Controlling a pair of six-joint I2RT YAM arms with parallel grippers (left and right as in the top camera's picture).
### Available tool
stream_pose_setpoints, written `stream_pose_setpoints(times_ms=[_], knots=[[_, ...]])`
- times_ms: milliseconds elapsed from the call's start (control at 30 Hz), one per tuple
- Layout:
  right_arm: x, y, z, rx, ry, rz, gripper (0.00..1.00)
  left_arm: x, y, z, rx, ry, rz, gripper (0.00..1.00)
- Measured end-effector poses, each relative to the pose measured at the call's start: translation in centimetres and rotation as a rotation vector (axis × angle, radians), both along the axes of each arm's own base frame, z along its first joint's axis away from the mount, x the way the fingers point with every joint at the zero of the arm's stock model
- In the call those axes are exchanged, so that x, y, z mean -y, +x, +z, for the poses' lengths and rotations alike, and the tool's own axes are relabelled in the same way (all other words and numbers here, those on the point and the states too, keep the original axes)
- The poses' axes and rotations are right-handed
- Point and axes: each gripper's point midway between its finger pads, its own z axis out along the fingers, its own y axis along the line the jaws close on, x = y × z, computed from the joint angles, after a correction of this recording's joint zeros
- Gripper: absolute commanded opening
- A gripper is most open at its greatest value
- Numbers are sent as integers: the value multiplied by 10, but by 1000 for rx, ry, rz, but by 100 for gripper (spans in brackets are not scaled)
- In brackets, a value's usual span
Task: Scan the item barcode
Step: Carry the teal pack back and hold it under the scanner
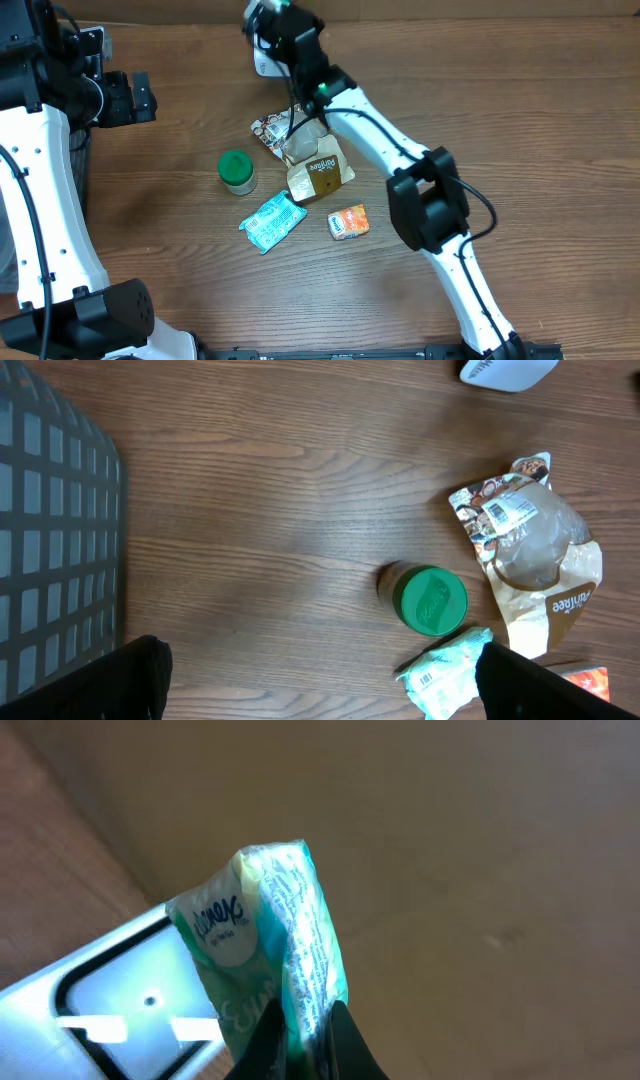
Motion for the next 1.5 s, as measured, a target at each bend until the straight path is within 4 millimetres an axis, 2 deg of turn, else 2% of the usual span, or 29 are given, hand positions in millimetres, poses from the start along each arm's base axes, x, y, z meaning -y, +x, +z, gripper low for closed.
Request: stream_pose_setpoints(times_ms=[167, 267, 1500], knots=[[-17, -2, -27, 17, -77, 64, 4, 0, 0, 0, 0, 0, 0, 99], [-19, -2, -34, 12, -96, 88, 4, 0, 0, 0, 0, 0, 0, 100], [-19, -1, -37, 7, -112, 113, 4, 0, 0, 0, 0, 0, 0, 100]])
